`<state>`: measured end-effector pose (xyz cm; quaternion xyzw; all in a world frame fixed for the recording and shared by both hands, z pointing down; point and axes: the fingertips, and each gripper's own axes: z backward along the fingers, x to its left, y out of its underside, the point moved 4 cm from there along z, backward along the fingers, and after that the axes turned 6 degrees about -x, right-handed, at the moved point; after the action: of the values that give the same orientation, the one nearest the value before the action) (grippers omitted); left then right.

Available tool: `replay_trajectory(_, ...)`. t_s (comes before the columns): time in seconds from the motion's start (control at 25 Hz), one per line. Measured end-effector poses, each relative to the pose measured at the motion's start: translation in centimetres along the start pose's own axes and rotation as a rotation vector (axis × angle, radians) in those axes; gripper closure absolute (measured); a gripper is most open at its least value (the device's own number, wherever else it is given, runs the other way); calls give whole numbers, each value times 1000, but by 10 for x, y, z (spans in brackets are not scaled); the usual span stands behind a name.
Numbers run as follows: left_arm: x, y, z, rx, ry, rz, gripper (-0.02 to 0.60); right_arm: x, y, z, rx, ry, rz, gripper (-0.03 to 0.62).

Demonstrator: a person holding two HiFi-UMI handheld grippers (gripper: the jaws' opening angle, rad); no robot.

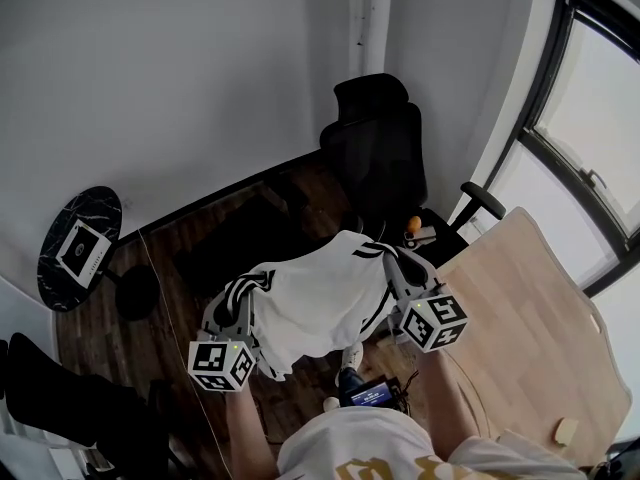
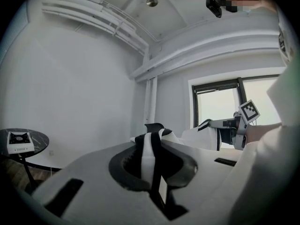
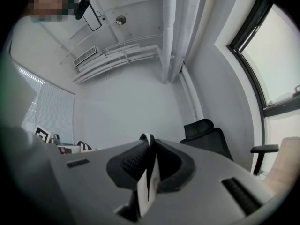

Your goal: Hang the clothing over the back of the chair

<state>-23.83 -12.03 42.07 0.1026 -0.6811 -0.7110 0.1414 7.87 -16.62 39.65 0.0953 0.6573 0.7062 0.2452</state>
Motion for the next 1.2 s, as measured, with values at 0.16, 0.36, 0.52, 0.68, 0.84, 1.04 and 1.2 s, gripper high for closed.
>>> replay_trajectory(0.16, 9, -12, -12, -21, 11, -1, 543, -6, -15, -17, -25, 6, 9, 566)
replay_trajectory(0.36, 16, -20, -26, -37, 12, 2, 543, -13, -30, -32, -56, -8, 18, 566)
replay_trajectory(0.52, 21, -23, -34, -40, 10, 3, 543, -17, -35, -46, -69, -6, 22, 566)
replay_trajectory(0.68, 32, -28, -44, -59, 0, 16, 543, -19, -42, -68, -95, -8, -27, 566)
replay_trajectory(0.84, 47, -36, -58, -79, -18, 29, 543, -22, -55, -90, -125, -15, -30, 566)
replay_trajectory(1.04, 60, -44, -82, -95, -21, 31, 543, -33, -68, -118, -152, -21, -40, 566)
replay_trajectory(1.2, 70, -46, -103, -88, -25, 30, 543, -40, -74, -139, -158, -27, -26, 566)
